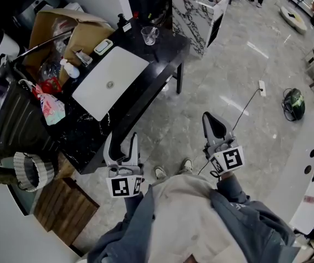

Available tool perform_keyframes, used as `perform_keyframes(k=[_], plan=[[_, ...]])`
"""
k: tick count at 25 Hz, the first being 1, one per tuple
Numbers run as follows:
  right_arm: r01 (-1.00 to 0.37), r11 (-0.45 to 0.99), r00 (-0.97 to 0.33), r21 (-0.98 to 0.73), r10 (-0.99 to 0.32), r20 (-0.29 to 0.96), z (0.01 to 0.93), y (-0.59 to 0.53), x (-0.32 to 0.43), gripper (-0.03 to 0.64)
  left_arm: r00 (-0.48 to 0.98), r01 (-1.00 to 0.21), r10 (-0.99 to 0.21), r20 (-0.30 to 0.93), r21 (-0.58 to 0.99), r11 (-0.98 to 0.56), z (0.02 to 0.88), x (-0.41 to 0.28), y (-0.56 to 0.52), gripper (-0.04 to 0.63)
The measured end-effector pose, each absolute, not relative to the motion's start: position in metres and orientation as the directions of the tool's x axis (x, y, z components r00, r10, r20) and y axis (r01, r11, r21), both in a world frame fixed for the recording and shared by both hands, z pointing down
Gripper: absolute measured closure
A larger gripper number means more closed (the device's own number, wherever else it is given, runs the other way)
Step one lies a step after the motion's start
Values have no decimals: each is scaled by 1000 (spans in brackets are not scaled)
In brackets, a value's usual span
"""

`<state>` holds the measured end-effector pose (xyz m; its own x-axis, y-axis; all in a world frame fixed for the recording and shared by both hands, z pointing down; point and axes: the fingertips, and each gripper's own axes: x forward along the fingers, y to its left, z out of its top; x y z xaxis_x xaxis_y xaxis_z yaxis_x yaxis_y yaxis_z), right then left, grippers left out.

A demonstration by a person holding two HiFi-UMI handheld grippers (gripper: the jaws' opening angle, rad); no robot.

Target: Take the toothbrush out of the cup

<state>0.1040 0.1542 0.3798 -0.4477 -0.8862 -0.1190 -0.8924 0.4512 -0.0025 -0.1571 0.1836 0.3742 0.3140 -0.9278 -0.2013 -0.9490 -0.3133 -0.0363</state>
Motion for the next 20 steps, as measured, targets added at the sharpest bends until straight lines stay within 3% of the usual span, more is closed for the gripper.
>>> perform_keyframes(k=[2, 20], plan=[[-893, 450, -447, 0, -886, -120, 380, 154, 104, 612, 312, -949, -929, -200, -22, -314, 375, -160, 182, 281], [-886, 463, -460, -2, -880, -117, 377, 146, 118, 612, 321, -946, -928, -188, -26, -322, 378, -146, 171, 282]])
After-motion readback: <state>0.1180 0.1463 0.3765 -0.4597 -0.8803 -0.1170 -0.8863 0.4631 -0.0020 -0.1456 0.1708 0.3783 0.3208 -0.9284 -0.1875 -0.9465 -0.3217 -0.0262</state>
